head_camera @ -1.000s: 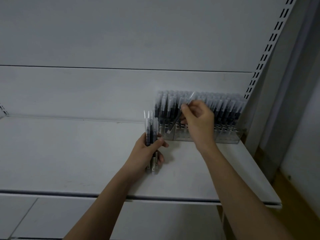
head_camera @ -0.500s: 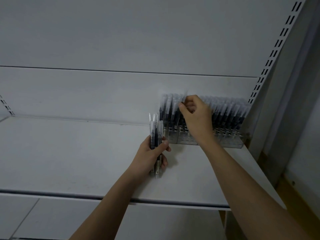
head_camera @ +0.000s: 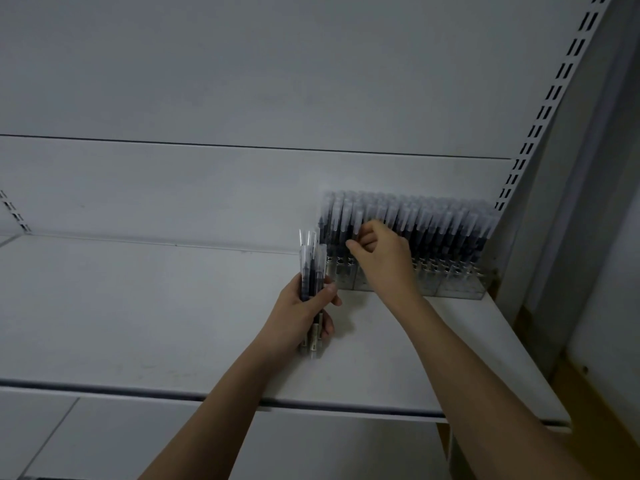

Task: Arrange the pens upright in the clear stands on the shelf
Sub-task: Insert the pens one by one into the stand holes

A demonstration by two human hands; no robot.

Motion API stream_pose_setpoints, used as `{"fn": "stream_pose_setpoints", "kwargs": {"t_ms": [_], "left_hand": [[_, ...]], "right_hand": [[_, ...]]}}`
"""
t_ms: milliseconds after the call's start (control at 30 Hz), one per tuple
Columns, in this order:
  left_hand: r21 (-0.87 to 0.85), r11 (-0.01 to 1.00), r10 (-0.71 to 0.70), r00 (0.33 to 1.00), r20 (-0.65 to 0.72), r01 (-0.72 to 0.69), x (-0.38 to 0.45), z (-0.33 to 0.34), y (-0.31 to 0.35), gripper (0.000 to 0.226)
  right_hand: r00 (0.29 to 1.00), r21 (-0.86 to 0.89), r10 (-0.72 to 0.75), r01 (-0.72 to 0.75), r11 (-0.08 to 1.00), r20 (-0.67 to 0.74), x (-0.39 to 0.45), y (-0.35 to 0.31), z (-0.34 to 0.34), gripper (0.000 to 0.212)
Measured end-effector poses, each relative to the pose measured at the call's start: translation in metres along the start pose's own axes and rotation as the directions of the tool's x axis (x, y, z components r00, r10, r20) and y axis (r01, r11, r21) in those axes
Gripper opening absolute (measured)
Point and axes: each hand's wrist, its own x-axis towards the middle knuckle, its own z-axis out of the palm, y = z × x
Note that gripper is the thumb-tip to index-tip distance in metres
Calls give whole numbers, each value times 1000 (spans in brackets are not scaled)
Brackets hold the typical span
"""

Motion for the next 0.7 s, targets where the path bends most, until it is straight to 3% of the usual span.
{"fn": "stream_pose_setpoints", "kwargs": {"t_ms": [100,167,233,300,433,700], "left_hand": [[-3,1000,-4,1000,2,4,0,0,-1,22],[0,1000,-8,1000,8,8,0,-1,-1,20],[15,1000,-6,1000,16,6,0,-1,-2,20],[35,999,4,1000,21,-5,0,-2,-3,19],[63,998,21,999,43,-24,1,-1,-5,18],[68,997,30,999,33,-33,-1,1,-2,19]], "right_hand": [[996,113,40,-31,993,-78,-9,-1,-3,26],[987,257,79,-41,965,-140,-20,-3,-5,20],[988,423,134,-91,902,-72,-31,-5,-2,10],[982,533,169,-187,826,82,-42,-4,4,6],[941,568,188,-321,758,282,-59,1,15,14],[941,581,183,-322,748,285,-63,7,10,16]]}}
